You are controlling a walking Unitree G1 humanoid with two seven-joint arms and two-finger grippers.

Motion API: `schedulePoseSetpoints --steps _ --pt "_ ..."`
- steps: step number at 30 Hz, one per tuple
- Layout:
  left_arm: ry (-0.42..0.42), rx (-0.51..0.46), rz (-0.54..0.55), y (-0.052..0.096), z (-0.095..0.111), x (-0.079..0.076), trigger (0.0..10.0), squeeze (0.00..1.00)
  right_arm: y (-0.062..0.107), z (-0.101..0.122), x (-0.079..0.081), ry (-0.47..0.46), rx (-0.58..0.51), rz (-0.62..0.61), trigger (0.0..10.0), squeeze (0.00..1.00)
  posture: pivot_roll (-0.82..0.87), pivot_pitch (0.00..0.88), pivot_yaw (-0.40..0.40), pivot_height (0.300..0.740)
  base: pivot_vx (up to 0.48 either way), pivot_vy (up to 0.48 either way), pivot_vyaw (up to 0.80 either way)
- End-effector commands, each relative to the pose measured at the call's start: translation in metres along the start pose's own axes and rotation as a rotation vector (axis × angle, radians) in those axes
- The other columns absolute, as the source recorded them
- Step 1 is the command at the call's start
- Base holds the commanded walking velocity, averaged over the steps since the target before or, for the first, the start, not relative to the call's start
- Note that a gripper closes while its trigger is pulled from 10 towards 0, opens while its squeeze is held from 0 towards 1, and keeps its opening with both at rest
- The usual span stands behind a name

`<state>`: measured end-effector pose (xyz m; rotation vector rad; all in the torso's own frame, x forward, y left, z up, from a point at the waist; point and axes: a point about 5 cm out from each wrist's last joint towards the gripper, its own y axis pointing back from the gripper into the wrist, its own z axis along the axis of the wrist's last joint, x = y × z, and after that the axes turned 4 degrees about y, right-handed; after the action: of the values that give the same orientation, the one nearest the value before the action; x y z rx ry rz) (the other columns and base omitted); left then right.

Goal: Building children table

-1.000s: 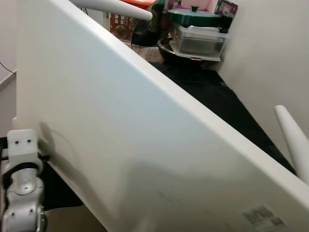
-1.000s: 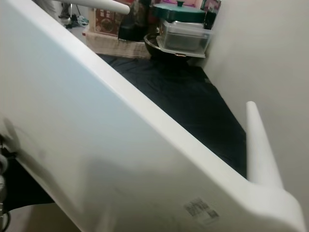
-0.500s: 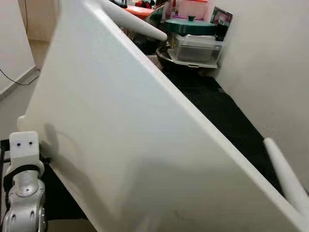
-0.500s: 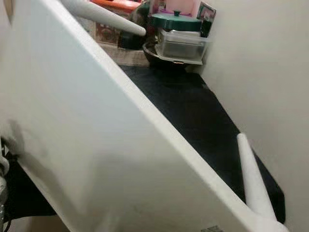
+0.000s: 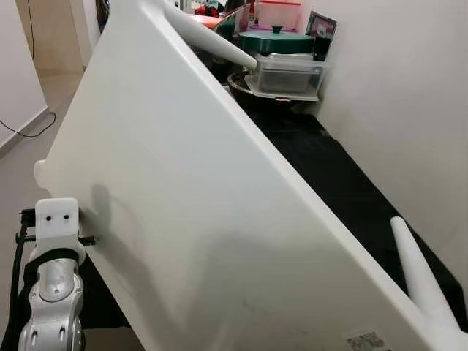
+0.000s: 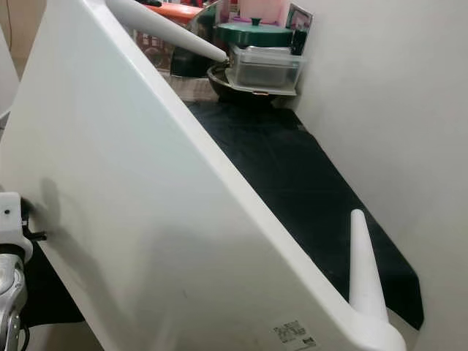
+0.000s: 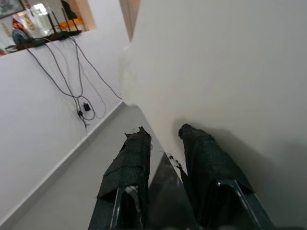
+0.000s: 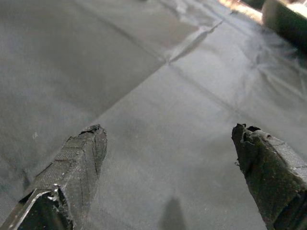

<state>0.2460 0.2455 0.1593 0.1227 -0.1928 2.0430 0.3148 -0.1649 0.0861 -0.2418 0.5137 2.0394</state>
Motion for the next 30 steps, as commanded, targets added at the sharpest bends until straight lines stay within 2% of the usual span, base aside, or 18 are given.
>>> schedulePoseSetpoints --steps 1,7,30 --pt "0.019 -0.003 -0.048 0.003 0.0 -0.008 10.0 0.0 -0.003 0.007 -0.005 -0.045 -0.014 -0.031 10.0 0.0 0.03 0.0 -0.106 0.74 0.0 0.0 0.0" --pt "0.019 -0.006 -0.049 0.003 0.0 -0.008 10.0 0.0 -0.008 0.015 -0.003 -0.068 -0.023 -0.028 10.0 0.0 0.03 0.0 -0.11 0.74 0.0 0.0 0.0" --pt "0.016 0.003 -0.057 0.003 -0.004 -0.007 10.0 0.0 -0.014 0.023 0.01 -0.128 -0.009 0.0 10.0 0.0 0.05 0.0 -0.11 0.74 0.0 0.0 0.0"
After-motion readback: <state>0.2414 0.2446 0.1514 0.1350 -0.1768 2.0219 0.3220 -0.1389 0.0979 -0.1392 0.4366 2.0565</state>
